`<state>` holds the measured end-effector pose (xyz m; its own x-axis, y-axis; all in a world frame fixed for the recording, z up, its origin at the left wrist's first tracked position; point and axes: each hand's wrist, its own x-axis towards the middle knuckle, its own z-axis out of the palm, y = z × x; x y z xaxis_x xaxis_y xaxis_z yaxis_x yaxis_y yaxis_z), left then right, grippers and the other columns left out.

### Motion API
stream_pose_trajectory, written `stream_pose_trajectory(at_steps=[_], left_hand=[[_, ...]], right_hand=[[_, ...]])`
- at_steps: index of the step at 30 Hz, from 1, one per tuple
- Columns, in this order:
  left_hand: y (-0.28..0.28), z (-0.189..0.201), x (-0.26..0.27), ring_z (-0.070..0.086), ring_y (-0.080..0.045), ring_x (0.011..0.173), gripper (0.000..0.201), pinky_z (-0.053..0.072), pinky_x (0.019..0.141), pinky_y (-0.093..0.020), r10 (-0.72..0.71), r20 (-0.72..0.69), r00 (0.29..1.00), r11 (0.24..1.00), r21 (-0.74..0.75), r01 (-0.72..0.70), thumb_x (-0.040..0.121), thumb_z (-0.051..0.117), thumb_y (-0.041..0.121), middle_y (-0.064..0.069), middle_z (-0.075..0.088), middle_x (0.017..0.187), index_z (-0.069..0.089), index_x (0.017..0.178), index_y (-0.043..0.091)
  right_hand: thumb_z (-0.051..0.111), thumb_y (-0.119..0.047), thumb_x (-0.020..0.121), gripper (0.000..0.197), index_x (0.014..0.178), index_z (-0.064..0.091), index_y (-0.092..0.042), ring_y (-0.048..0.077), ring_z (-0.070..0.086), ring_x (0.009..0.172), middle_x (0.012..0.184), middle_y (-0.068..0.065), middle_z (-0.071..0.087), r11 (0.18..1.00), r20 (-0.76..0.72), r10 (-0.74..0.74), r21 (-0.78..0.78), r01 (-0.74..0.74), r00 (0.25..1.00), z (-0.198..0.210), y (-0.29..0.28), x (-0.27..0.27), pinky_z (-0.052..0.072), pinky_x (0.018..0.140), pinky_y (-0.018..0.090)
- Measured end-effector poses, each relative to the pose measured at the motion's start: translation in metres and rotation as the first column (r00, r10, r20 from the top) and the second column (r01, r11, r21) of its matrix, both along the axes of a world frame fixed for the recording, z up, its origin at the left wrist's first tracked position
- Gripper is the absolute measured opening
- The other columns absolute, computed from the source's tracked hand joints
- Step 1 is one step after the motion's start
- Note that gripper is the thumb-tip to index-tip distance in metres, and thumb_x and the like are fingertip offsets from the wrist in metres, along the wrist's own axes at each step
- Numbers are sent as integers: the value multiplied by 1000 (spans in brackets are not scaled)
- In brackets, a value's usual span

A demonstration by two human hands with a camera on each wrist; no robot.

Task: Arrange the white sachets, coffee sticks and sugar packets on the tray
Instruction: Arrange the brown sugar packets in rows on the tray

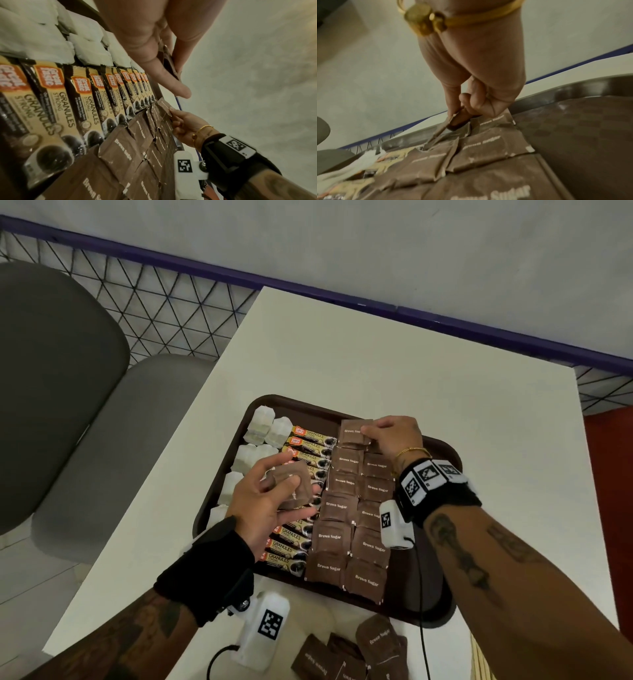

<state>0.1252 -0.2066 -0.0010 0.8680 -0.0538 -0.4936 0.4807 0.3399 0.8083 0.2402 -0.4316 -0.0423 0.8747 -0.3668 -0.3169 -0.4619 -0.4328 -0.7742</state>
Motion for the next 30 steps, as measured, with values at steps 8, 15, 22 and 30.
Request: stream_pose_trajectory(at_steps=[8,15,22,30], left_hand=[[-1,5,2,69,-35,103,41,57,83,-53,-21,-63,998,983,-184,9,100,31,4,-14,67,122,55,131,17],[-14,0,-2,68,-33,105,36,60,77,-47,7,-78,997,992,-128,-17,101,36,0,-19,65,123,60,123,15],[-25,-5,-10,69,-34,101,30,60,77,-47,-54,-43,998,998,30,55,98,46,-2,-16,65,118,60,118,16],[-25,-3,-5,73,-26,84,24,61,63,-41,-105,-36,994,975,193,110,83,72,3,-10,72,104,65,104,13]], right_hand=[[75,-36,77,25,87,65,-16,19,60,98,94,-4,63,989,66,7,-147,2,998,-3,5,-17,45,75,26],[72,-42,82,32,94,65,-13,12,60,56,83,0,71,878,-44,250,431,-207,967,47,37,-104,45,44,23],[78,-9,79,19,90,63,-10,14,63,59,81,1,68,809,-29,-17,587,30,999,26,58,-148,44,40,23],[78,-4,78,13,89,72,-1,4,50,46,62,-4,64,814,-87,97,580,-29,991,34,34,-131,37,40,17]])
